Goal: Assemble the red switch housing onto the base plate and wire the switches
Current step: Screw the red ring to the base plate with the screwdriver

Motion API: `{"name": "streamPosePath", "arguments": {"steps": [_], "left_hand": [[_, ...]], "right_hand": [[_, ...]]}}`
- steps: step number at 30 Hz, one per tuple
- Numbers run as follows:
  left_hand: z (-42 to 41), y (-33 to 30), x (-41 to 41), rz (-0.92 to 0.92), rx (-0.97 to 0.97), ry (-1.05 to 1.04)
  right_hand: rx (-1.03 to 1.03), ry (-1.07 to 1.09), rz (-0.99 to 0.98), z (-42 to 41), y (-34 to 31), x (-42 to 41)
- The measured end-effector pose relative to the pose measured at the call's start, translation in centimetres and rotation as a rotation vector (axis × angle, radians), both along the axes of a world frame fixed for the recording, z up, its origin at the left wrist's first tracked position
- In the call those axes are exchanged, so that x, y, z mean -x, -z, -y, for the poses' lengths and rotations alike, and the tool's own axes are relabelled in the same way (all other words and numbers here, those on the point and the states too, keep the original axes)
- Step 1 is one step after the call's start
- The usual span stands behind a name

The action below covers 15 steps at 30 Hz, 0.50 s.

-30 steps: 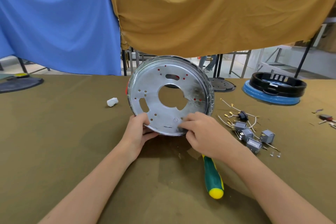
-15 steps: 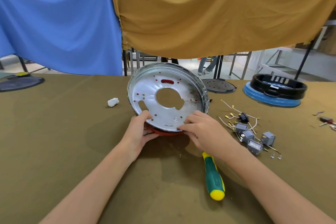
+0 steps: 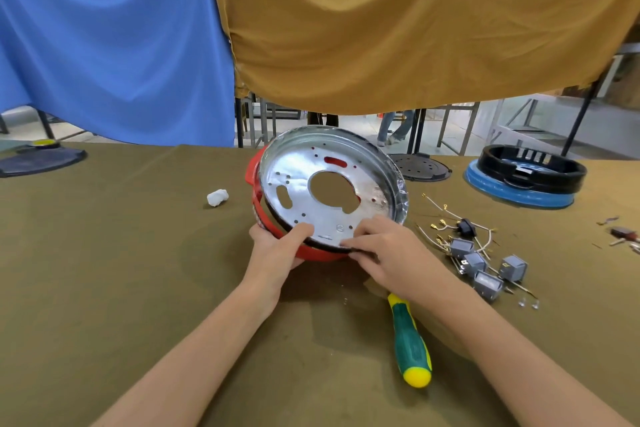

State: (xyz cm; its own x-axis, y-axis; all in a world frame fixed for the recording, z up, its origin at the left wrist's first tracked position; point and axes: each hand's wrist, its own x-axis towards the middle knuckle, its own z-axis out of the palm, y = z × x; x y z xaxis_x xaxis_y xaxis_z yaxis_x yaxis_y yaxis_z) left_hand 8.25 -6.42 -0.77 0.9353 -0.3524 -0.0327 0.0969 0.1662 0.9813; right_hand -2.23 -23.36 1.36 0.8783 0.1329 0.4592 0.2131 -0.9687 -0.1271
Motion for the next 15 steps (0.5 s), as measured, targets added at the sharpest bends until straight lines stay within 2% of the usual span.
{"name": "streamPosePath", "arguments": {"steps": [8, 12, 15], "left_hand": [[-0.28, -0.21, 0.03, -0.025, 0.134, 0.054], [-0.3, -0.14, 0.11, -0.06, 0.143, 0.062], [-0.28, 0.32, -0.13, -0.043, 0.094, 0.054]], "right_hand": [[0.103, -0.096, 0.021, 0.38, -0.23, 0.43], [0.208, -0.156, 0.062, 0.2, -0.77, 0.27], [0.211, -0.173, 0.081, 0.32, -0.82, 0.05]]}}
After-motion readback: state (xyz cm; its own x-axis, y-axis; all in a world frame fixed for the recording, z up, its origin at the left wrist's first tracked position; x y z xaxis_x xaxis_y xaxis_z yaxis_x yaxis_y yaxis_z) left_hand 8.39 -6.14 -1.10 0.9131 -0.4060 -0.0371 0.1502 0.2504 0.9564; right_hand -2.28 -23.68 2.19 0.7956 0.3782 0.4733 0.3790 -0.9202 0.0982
